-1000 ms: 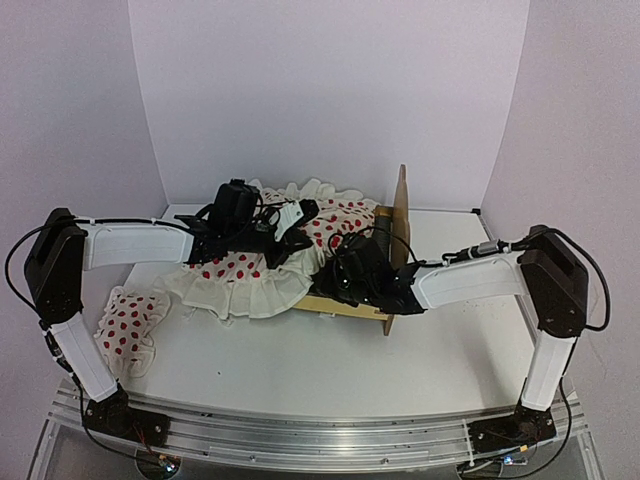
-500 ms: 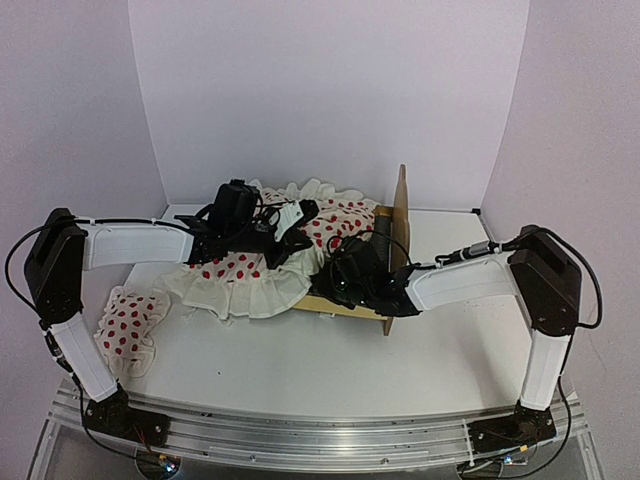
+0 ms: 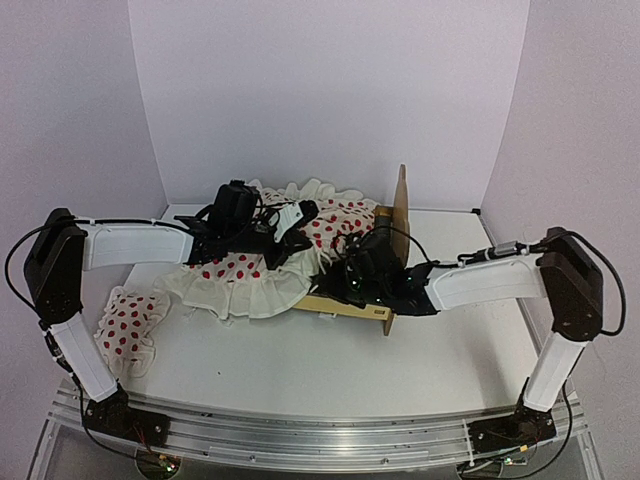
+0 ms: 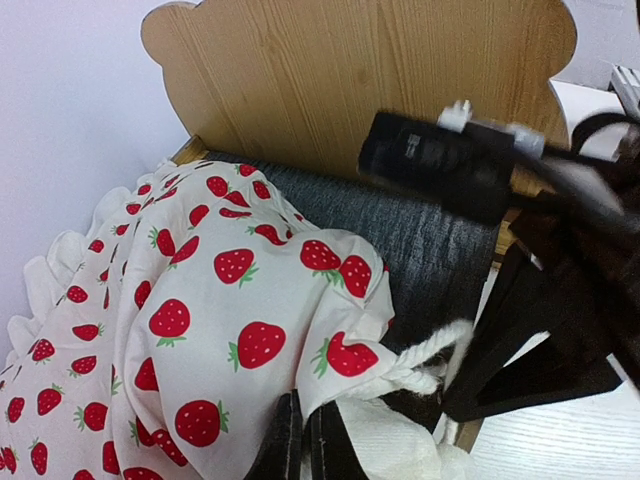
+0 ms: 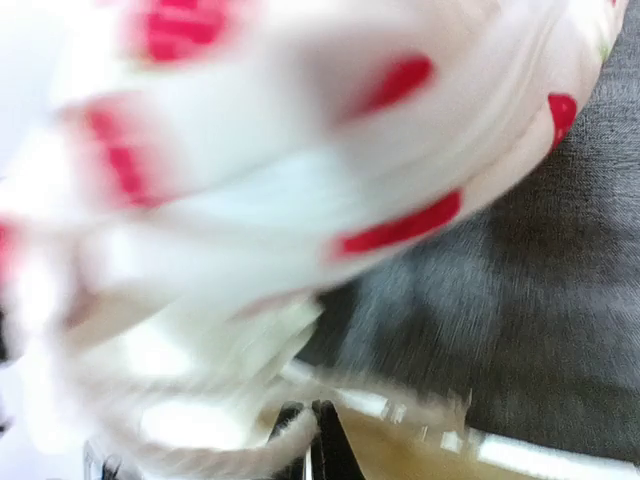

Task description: Set up the pet bed

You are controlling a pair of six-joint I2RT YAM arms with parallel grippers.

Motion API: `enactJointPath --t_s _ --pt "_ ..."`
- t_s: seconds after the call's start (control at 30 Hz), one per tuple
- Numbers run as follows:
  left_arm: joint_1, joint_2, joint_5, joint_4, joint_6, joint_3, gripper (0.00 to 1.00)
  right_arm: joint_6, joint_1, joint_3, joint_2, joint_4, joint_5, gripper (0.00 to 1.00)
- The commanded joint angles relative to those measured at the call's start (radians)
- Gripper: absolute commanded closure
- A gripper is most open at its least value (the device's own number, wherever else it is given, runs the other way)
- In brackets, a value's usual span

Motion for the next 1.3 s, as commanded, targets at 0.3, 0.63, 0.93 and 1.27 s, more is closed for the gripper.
enactJointPath --t_s 0.3,0.63,0.93,1.27 --pt "-0.002 -0.052 -0.004 0.036 0.017 -0.017 1.0 -0.057 -0.027 -0.076 -0.339 -0.207 -0.354 1.0" --pt "-0.006 -0.049 0.005 0.04 0.016 -0.029 1.0 -0.068 -0.037 -0.043 -0.354 -0.337 -0.556 1.0" --pt "-0.013 -0.058 0.02 0.021 0.042 -0.074 1.0 -0.138 -0.001 -0.054 -0.197 -0.428 -0.431 0.73" --pt "-0.025 -0.039 0.084 -0.01 0.02 -0.101 1.0 -0.382 0.158 -0.117 -0.061 -0.212 -0.002 0.56"
